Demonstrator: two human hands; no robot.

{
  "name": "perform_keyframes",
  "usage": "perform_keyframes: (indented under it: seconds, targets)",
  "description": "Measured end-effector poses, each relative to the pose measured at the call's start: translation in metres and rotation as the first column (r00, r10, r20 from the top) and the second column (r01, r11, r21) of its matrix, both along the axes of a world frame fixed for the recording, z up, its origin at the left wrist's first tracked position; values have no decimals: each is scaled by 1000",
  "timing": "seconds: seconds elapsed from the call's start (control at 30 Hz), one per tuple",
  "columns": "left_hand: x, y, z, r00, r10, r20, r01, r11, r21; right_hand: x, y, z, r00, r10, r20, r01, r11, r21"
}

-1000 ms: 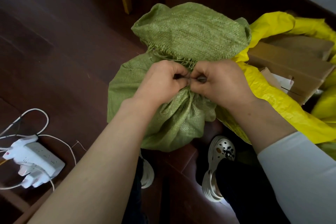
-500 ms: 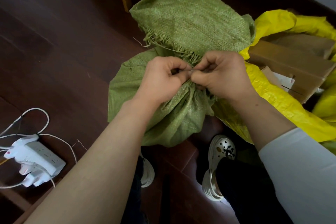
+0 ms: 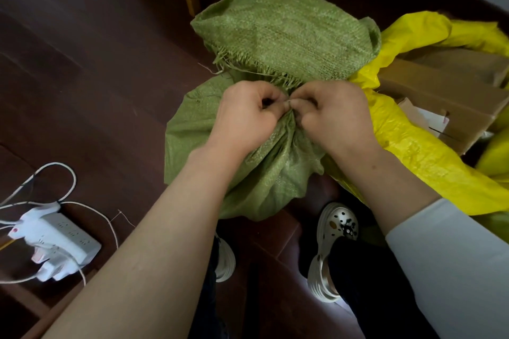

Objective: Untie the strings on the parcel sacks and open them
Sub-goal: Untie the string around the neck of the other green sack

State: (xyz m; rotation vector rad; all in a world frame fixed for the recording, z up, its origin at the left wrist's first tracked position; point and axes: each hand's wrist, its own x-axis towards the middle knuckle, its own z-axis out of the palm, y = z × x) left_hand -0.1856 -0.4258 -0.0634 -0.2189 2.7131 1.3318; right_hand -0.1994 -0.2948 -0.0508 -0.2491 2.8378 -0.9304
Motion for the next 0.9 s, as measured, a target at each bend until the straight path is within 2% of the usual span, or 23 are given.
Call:
perform_keyframes:
  seconds: [0.07,0.1,0.17,0.2,0.27,0.33,0.37,0.4,0.47,0.5,0.53,0.57,0.6,0.63,0.67,0.7,0.73,0.77,0.83,0.9]
  targets:
    - [-1,1,-1,997,73,31,-76,992,104,0,-1,-5,976,-134,170,178,944,-278]
    - [-1,1,-1,995,92,37,-96,989,114,-1,-2,-7,946,-187,266,278,889,-362]
    - [-2,-1,-1,995,90,36,-93,990,104,-3,-2,-9,897,-190,398,369,818,-442]
    - [-3,-2,0,997,76,33,-79,993,85,-3,-2,-8,898,-166,407,351,828,-437]
    - [-4,-4,2,999,30,32,-30,999,19,-3,-2,-6,950,-106,292,205,921,-332]
    - [-5,-4,6,999,-32,30,34,996,-80,-2,-1,-5,995,35,97,-35,999,-7]
    - [-5,-4,8,998,-62,21,64,990,-124,1,-2,-3,993,112,32,-116,977,181]
    - [-6,-4,9,996,-91,8,91,983,-160,2,-3,-1,989,151,-5,-143,945,293]
    - [-5,-3,8,992,-125,-14,119,972,-203,4,-5,3,984,170,-44,-142,919,368]
    - [-4,-3,7,993,-115,-15,110,976,-188,2,-4,1,985,162,-64,-129,927,351]
    - [-2,-1,5,997,-78,-7,76,988,-133,2,-3,-1,993,105,-47,-92,968,232]
    - [-1,0,4,1000,-23,7,23,999,-47,1,-3,-5,1000,-3,14,2,1000,30]
    - [-1,1,4,999,31,22,-32,999,34,0,-5,-5,979,-128,156,160,964,-214]
    - [-1,1,4,997,74,31,-76,993,88,-1,-7,-3,916,-227,330,356,840,-410]
    - [-2,1,3,995,96,37,-100,989,107,-1,-8,-3,842,-259,474,502,700,-509]
    - [-4,-1,2,994,98,44,-103,989,110,-1,-8,-3,797,-237,555,562,625,-541]
    - [-5,-2,2,995,83,53,-87,992,92,-2,-6,-5,795,-204,571,547,648,-530]
    - [-5,-3,2,997,54,56,-57,997,53,-2,-5,-4,823,-168,543,475,729,-494]
    - [-5,-4,3,999,1,40,1,999,-49,-3,-2,-4,927,-109,358,233,916,-325]
    - [-4,-4,6,999,-34,19,35,995,-91,-2,0,-5,989,-15,147,25,997,-68]
